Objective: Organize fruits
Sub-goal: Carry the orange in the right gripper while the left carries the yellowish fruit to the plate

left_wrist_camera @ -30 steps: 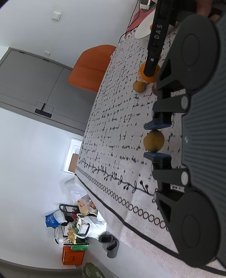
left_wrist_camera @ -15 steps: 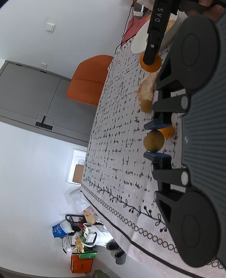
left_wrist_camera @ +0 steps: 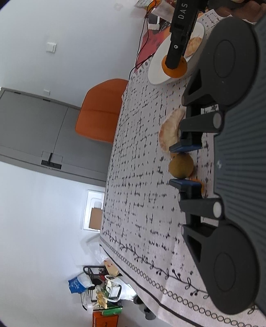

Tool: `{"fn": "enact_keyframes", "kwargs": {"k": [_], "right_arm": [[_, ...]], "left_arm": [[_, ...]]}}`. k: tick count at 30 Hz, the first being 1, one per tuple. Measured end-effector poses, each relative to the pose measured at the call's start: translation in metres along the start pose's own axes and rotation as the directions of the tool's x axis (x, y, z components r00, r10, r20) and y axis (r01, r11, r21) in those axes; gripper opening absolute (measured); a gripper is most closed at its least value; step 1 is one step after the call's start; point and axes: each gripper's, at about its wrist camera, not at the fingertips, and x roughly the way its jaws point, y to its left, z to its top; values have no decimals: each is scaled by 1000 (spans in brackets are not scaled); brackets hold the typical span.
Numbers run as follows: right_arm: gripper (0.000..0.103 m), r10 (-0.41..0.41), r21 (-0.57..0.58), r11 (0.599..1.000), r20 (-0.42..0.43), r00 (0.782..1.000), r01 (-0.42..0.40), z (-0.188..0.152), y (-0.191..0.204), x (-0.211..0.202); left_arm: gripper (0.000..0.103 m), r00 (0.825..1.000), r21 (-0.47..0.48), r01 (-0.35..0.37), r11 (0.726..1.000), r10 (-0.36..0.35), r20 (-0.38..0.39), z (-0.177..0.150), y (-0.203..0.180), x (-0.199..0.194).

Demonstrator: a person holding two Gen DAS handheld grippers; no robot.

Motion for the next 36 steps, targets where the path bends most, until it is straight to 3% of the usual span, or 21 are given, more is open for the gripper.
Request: {"fn": "enact_keyframes", "kwargs": {"k": [15, 17, 19, 20, 36], "right_arm": [[37, -75, 63, 995, 36, 997, 72, 1, -45, -24], [45, -80, 86, 993, 38, 996, 76, 1, -51, -26], [62, -91, 100, 991, 58, 994, 85, 1, -56, -31], [64, -98, 96, 991, 72, 993, 91, 1, -58, -34], [68, -150, 106, 985, 102, 983, 139, -6, -88, -63]], "left_arm": [[26, 998, 76, 58, 995, -57, -15, 0, -46, 10], [26, 998, 89, 64, 994, -63, -20, 0, -51, 12], [26, 997, 99, 71, 993, -69, -22, 1, -57, 14], [26, 997, 105, 75, 992, -73, -22, 2, -60, 16], [26, 987, 203, 162, 966, -156, -45, 2, -120, 33]]}}
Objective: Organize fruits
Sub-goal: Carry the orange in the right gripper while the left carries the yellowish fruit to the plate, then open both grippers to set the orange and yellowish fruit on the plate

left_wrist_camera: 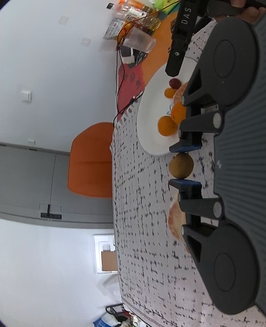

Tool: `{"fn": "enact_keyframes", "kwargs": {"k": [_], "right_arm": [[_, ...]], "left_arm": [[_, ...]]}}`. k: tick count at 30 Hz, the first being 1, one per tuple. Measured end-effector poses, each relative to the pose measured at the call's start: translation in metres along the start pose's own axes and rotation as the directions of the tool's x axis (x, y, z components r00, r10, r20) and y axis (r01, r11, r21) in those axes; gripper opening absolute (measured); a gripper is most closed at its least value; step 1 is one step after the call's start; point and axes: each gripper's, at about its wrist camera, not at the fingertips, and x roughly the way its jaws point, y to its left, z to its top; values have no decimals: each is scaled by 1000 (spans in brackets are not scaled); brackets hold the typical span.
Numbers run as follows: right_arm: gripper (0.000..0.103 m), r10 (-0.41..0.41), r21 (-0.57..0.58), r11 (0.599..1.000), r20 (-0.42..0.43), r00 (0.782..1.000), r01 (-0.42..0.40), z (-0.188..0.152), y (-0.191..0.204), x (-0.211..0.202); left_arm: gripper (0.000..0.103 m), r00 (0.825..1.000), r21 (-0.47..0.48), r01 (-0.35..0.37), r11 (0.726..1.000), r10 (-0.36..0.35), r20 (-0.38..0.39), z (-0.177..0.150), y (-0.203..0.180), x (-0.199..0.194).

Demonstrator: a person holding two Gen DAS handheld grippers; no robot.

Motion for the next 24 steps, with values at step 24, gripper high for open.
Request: {"fn": "enact_keyframes", "kwargs": {"k": [24], "right_arm": [[70, -2, 43, 999, 52, 999, 0, 7, -27, -24]], "left_arm": [[31, 998, 112, 49, 993, -52, 26, 24, -53, 24]]}}
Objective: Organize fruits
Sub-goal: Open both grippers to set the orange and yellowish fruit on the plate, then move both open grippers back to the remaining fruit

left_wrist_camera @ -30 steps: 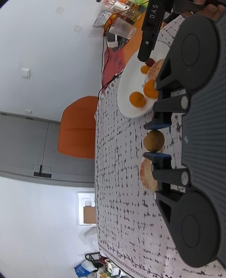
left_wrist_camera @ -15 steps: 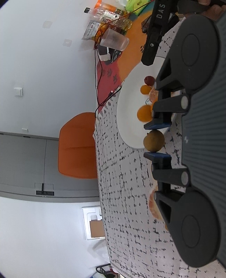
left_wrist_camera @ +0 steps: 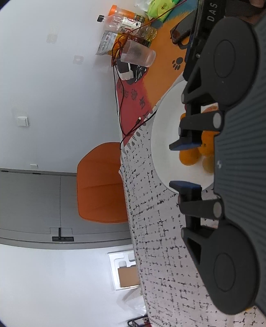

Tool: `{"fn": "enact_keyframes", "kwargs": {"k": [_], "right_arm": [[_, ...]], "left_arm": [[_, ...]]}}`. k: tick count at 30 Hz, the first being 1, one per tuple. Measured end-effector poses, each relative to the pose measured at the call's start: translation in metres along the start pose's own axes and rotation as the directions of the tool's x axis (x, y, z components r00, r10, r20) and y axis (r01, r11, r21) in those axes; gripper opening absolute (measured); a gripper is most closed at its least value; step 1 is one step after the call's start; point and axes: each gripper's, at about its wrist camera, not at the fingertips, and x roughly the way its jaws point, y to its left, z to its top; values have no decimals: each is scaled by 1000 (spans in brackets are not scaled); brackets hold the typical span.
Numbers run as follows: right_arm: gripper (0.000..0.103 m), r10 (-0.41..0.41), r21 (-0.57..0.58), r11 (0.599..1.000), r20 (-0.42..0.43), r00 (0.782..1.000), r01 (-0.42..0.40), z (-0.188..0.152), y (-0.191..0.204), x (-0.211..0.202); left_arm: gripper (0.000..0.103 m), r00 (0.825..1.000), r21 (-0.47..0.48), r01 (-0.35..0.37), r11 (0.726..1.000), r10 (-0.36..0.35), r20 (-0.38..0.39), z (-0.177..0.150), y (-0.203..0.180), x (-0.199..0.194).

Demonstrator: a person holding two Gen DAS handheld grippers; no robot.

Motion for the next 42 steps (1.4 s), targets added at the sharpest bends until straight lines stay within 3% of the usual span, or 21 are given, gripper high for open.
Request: {"fn": "enact_keyframes", "kwargs": {"k": [4, 9, 15, 19, 24, 42], "right_arm": [[76, -5, 8, 1000, -2, 1000, 5, -3, 0, -3], [78, 3, 12, 1000, -7, 1000, -2, -4, 3, -1], [91, 1, -13, 1000, -7, 1000, -1, -7, 15, 1], [103, -17, -31, 999, 17, 1000, 18, -9, 24, -1], [103, -19, -47, 999, 32, 999, 20, -8, 32, -2], [103, 9, -128, 992, 6, 1000, -8, -18, 81, 4]], "left_arm": [[35, 1000, -12, -17, 1000, 17, -12, -3, 5, -5], [65, 998, -20, -59, 998, 59, -22, -9, 16, -16], [85, 993, -53, -114, 992, 114, -9, -15, 34, -31], [89, 989, -72, -151, 986, 150, -10, -18, 47, -40], [99, 987, -119, -161, 980, 162, 7, -23, 65, -54], [100, 975, -210, -208, 955, 219, 32, -33, 110, -102]]}}
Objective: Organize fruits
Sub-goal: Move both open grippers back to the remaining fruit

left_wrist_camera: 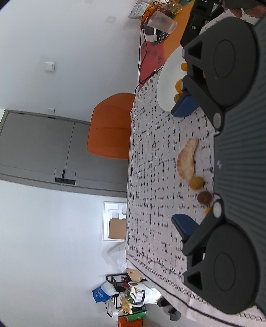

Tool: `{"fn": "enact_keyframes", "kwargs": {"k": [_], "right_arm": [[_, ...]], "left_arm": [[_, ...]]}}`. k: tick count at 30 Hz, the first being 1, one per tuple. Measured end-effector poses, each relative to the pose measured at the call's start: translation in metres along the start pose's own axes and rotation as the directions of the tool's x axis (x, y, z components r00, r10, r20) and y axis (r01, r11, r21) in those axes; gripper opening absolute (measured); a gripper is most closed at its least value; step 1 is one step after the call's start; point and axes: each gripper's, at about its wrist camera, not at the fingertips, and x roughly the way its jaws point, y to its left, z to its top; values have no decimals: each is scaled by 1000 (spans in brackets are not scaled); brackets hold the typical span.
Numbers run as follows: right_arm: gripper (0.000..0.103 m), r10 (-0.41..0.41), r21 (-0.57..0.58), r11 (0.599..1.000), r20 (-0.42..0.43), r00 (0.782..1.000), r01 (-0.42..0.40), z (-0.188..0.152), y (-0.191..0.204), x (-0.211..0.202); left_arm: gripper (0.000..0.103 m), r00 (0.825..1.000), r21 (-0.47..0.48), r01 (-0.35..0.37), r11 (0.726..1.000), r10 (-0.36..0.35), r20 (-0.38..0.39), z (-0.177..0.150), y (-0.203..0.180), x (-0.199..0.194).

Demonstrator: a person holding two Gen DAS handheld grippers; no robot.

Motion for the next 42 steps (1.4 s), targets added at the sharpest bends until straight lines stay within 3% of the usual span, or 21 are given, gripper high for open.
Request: {"fn": "enact_keyframes", "kwargs": {"k": [17, 26, 32, 38, 42], "right_arm": [[103, 76, -51, 996, -32, 997, -78, -2, 30, 12], [103, 139, -97, 985, -64, 988, -145, -8, 46, 24], [102, 169, -128, 975, -99, 981, -181, -10, 60, 39], [86, 184, -134, 970, -148, 972, -204, -17, 69, 59], [80, 185, -135, 968, -189, 964, -212, -21, 74, 70]], "left_arm": [[100, 996, -71, -91, 993, 92, 5, 0, 57, -13], [97, 995, -108, -101, 989, 101, -13, -14, 77, -4], [84, 995, -122, -98, 988, 94, -40, -22, 85, 7], [65, 994, -127, -84, 988, 75, -77, -31, 87, 21], [60, 992, -138, -79, 987, 65, -104, -36, 89, 31]]}}
